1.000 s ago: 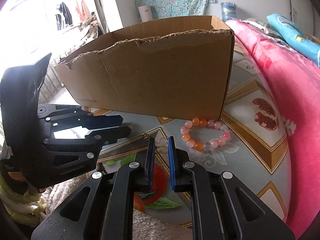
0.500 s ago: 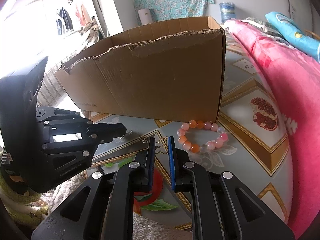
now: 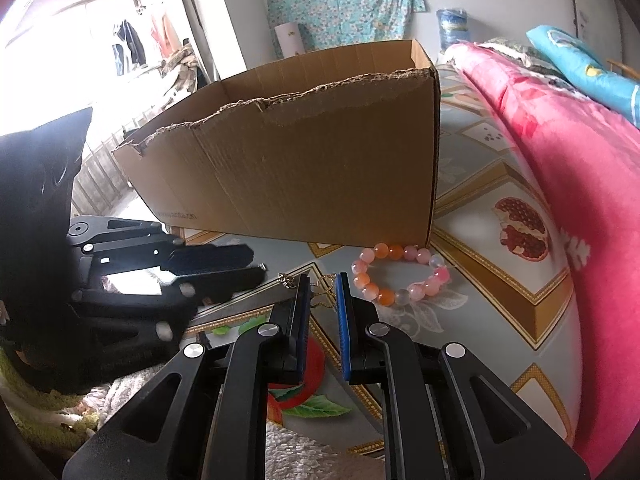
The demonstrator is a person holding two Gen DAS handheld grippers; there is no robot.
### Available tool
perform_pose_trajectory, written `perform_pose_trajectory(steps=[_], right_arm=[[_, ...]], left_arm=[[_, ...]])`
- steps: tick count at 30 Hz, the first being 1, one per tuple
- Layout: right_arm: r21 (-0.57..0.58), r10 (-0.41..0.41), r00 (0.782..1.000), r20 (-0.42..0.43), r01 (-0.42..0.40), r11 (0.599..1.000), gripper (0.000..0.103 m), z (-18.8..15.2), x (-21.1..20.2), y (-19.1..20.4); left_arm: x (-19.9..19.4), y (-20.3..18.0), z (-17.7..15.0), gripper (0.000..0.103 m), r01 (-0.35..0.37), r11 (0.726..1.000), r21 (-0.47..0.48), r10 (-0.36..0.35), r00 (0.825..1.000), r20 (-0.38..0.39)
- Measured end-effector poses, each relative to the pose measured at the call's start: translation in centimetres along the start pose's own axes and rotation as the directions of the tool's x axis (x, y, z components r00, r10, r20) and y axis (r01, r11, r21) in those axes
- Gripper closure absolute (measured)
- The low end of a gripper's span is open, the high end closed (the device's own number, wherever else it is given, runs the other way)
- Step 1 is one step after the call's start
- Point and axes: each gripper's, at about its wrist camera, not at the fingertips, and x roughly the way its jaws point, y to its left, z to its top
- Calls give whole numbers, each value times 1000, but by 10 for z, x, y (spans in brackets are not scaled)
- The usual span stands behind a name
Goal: Organize jewelry
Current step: 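Carry both held items over the box with both grippers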
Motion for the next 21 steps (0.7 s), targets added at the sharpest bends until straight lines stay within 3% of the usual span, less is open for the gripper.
perform_pose_trajectory(steps=[10, 13, 21], right_arm=[[16, 5, 1000, -1, -5, 1000, 92, 0, 2, -4], [19, 7, 1000, 1, -7, 1000, 92, 0, 2, -4], [24, 6, 1000, 16, -6, 1000, 92, -1, -4, -3]], left_arm=[[23, -5, 3, 80, -3, 1000, 17, 3, 1000, -25], [24, -8, 3, 96, -12, 999, 36, 13, 1000, -22], [17, -9, 3, 98, -27, 999, 42, 28, 1000, -11]])
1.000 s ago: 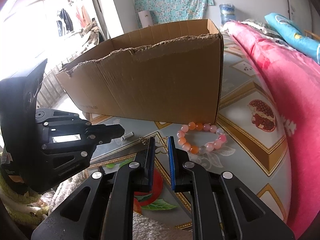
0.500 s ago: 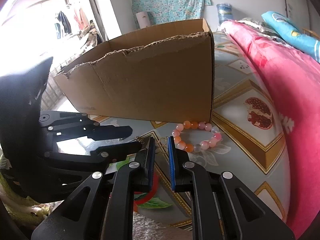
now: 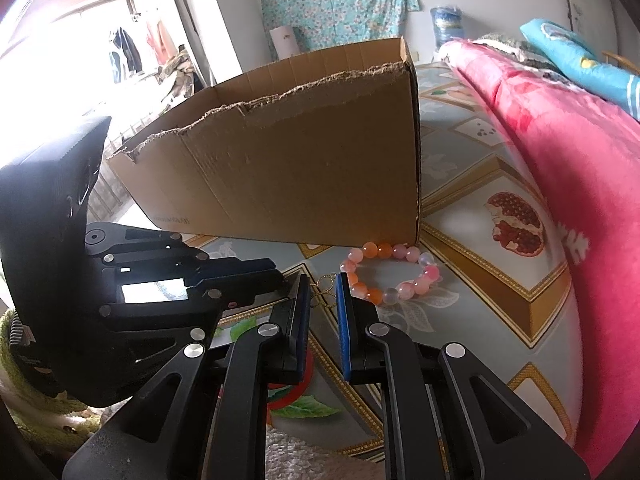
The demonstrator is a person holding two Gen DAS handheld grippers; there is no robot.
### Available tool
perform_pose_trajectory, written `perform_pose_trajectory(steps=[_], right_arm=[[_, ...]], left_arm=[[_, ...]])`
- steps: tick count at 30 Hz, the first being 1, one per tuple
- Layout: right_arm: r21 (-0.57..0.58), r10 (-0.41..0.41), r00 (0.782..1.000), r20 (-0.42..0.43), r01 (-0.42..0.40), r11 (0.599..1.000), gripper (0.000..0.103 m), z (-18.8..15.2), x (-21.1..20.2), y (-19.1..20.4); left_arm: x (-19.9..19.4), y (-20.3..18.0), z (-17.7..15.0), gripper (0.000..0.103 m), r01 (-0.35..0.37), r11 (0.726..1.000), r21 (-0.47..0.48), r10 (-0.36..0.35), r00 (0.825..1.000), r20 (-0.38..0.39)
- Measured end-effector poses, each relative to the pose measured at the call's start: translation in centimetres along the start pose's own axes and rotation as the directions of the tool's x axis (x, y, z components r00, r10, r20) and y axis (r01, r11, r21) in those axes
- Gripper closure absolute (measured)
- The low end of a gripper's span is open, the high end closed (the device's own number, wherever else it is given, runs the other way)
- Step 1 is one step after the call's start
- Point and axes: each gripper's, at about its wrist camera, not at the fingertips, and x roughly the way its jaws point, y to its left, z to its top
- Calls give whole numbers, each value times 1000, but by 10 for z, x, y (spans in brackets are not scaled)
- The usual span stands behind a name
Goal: Organize jewelry
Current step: 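Carry both held items over the box with both grippers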
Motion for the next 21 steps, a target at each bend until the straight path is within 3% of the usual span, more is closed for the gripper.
perform_pose_trajectory(steps=[12, 21], right_arm=[[-28, -7, 996, 94, 10, 1000, 92, 5, -38, 16], [-94, 47, 974, 223, -27, 995, 92, 47, -75, 31]], left_arm=[[-62, 0, 4, 98, -23, 1000, -21, 25, 994, 106], [-127, 21, 29, 98, -45, 999, -27, 50, 970, 240]])
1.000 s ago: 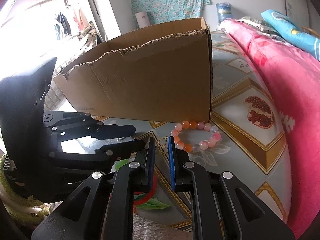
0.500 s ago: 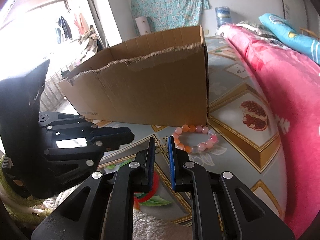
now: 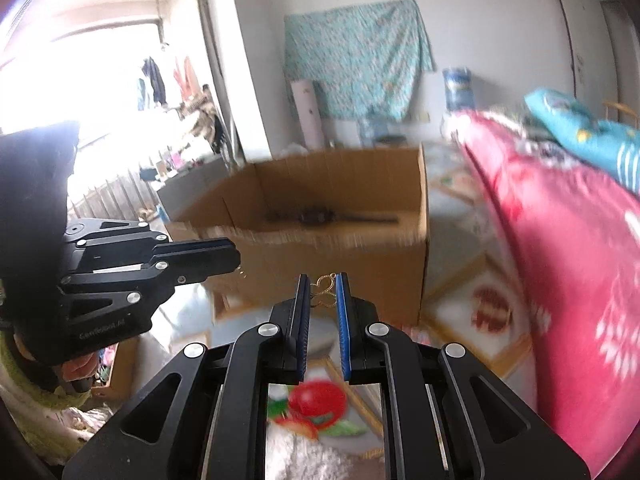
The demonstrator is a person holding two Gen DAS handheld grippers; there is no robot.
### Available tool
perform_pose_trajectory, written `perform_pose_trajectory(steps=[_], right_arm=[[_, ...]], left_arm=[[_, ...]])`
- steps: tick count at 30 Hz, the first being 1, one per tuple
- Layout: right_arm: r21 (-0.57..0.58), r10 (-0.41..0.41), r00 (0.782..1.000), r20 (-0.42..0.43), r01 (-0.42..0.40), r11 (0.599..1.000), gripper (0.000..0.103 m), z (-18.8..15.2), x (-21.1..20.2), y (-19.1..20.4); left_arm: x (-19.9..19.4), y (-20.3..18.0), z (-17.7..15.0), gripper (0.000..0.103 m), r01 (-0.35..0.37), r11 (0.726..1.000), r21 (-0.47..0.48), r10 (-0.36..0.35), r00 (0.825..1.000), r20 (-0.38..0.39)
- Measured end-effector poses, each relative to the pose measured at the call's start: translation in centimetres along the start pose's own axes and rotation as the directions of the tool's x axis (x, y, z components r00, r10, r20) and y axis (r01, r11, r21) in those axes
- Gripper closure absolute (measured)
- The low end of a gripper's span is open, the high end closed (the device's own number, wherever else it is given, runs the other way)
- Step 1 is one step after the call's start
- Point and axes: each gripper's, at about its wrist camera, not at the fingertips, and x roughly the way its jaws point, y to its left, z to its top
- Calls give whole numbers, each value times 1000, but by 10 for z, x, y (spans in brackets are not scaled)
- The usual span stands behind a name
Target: Organize jewelry
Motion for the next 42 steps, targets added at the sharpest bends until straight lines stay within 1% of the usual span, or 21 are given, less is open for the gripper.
perform_pose_trajectory(steps=[2, 4, 6, 8, 9, 10, 12, 14, 16, 17, 19, 20, 23, 25, 27, 29, 32, 35, 38, 39, 42], right_arm=[[-15, 25, 1000, 14, -25, 1000, 92, 19, 1, -2], [-10, 68, 998, -7, -69, 998, 92, 38, 10, -9], [12, 128, 990, -60, -128, 992, 92, 60, 28, -19], [46, 185, 970, -158, -180, 983, 92, 80, 60, -30], [61, 187, 961, -204, -179, 982, 92, 88, 76, -36], [66, 191, 950, -247, -180, 981, 92, 93, 89, -39], [90, 191, 917, -351, -170, 981, 92, 104, 126, -48], [109, 208, 872, -444, -178, 978, 92, 107, 160, -48], [92, 179, 833, -524, -154, 984, 92, 109, 190, -47], [80, 169, 819, -548, -150, 985, 92, 109, 201, -47], [51, 134, 788, -600, -130, 990, 92, 106, 220, -44], [25, 107, 770, -629, -117, 993, 92, 104, 232, -42], [-40, 43, 749, -661, -92, 995, 92, 98, 246, -43], [-41, 40, 732, -680, -92, 995, 92, 96, 250, -41], [-68, 11, 730, -683, -79, 995, 92, 95, 250, -39], [-89, -6, 738, -675, -74, 993, 92, 95, 248, -37], [-101, -17, 750, -661, -67, 993, 91, 94, 243, -36], [-93, -19, 762, -648, -54, 994, 91, 96, 237, -37], [-79, -17, 782, -623, -42, 996, 91, 99, 225, -40], [-73, -12, 793, -609, -41, 996, 90, 101, 217, -41], [-40, 28, 839, -544, -59, 997, 86, 111, 188, -42]], left_arm=[[-2, 14, 13, 98, 2, 1000, -10, -2, 1000, 5], [4, 33, 25, 98, 28, 998, -47, -29, 999, -22], [18, 52, 33, 98, 68, 993, -101, -75, 995, -67], [40, 73, 41, 98, 108, 979, -173, -133, 982, -138], [50, 82, 44, 98, 125, 972, -200, -160, 972, -171], [64, 91, 47, 98, 135, 964, -228, -185, 960, -212], [92, 105, 51, 98, 147, 952, -269, -225, 932, -286], [113, 115, 53, 98, 147, 943, -297, -247, 909, -335], [138, 126, 56, 98, 124, 940, -317, -250, 883, -396], [146, 129, 55, 98, 118, 939, -322, -251, 876, -412], [170, 138, 54, 98, 86, 938, -335, -244, 850, -467], [178, 140, 54, 98, 77, 940, -334, -240, 843, -482], [200, 149, 51, 98, 44, 942, -334, -225, 819, -528], [210, 155, 50, 97, 26, 940, -340, -220, 807, -548], [219, 161, 50, 93, 12, 935, -355, -222, 801, -557], [222, 164, 50, 75, 10, 927, -376, -234, 798, -555], [222, 166, 52, 68, 4, 924, -381, -228, 808, -543], [219, 166, 55, 66, -2, 921, -391, -224, 817, -532], [210, 165, 61, 66, -10, 927, -374, -196, 839, -508], [202, 164, 66, 66, -12, 933, -361, -179, 853, -490], [179, 161, 78, 64, -13, 942, -334, -143, 888, -438]])
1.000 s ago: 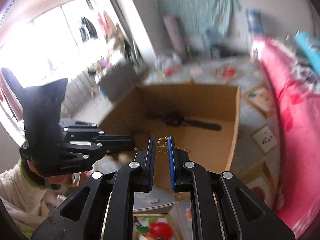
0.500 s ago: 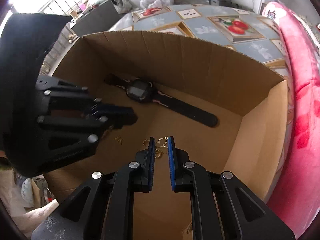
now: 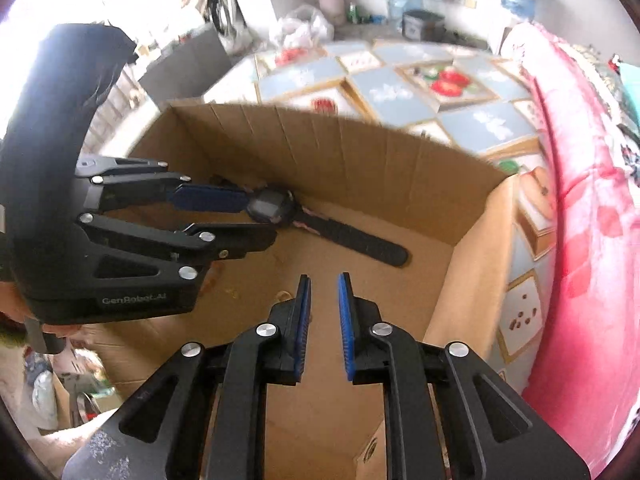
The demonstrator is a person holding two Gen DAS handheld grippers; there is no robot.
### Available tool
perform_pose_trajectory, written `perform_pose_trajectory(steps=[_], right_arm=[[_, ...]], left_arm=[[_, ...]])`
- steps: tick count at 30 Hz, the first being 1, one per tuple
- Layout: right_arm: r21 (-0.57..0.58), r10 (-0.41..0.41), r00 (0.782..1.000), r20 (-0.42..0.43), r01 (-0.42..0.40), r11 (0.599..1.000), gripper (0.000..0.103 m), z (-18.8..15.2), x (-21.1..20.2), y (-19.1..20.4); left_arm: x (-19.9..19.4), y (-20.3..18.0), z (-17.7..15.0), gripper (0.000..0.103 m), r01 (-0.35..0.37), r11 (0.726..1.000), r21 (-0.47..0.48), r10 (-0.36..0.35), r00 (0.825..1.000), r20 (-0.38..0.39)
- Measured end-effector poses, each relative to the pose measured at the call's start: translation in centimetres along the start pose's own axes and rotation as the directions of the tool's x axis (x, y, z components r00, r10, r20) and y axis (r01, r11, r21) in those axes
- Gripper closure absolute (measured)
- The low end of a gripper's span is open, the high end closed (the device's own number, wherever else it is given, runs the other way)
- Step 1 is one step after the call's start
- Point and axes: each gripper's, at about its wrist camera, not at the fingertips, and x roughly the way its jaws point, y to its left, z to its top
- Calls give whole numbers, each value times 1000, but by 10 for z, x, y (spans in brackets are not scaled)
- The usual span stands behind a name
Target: Organize jewelry
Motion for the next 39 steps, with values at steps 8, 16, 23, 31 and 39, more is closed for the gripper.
perform_pose_trajectory(steps=[8, 16, 23, 31, 39], right_arm=[[48, 137, 933, 332, -161, 986, 59, -68, -120, 2], [94, 50, 874, 483, -108, 990, 22, -167, -152, 28], [307, -17, 959, 284, -74, 949, 15, -224, -79, 33], [371, -144, 982, 122, 89, 924, 15, -242, -28, 40], [282, -266, 962, 63, 238, 929, 10, -233, -11, 56]], left_arm=[[-120, -30, -64, 29, -35, 994, 104, 1, 951, 310], [-170, -61, -189, 7, -61, 982, 176, -28, 886, 464], [-102, -69, -250, 6, -18, 998, 55, -1, 947, 322], [-25, -58, -248, 6, -185, 982, -27, 187, 968, 165], [6, -55, -237, 6, -272, 959, -80, 279, 956, 95]])
